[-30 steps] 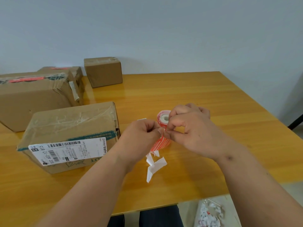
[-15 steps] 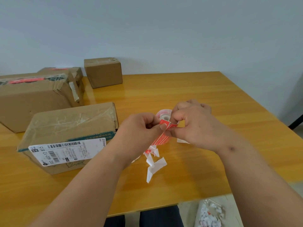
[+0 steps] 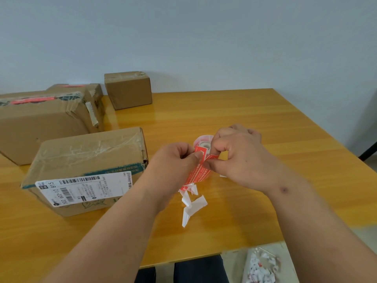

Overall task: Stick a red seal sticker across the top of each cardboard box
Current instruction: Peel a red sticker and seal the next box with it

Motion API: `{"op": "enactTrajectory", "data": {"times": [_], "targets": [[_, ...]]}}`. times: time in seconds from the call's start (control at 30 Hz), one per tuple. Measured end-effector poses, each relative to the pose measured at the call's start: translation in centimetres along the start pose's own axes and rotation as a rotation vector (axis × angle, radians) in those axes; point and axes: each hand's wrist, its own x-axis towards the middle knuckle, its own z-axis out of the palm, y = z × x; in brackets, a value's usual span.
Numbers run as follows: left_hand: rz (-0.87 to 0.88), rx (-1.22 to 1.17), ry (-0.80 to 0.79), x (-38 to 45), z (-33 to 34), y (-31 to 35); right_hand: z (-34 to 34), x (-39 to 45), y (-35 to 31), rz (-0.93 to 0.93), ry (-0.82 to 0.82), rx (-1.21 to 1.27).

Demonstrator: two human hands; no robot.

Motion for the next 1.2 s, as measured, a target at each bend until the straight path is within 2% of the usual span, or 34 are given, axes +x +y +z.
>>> {"op": "enactTrajectory", "data": {"times": [0.3, 0.5, 0.93, 1.2], "targets": [[0.061, -0.058, -0.027, -0.5, -0.2, 0.7, -0.4, 0.6, -0.1, 0.049, -0.060, 0.004], [0.104, 0.061, -0.036, -0.5, -0.8, 0.8, -0.5, 0.8, 0.3, 0.034, -0.056, 0.001], [-0.001, -0.118, 0.017, 0.3, -0.2, 0.0, 0.1, 0.6, 0.2, -0.002, 0.007, -0.074], [0.021, -0.091, -0.001, 0.2, -0.4, 0.3, -0.6, 0.9, 0.1, 0.053, -0.037, -0.035]]}}
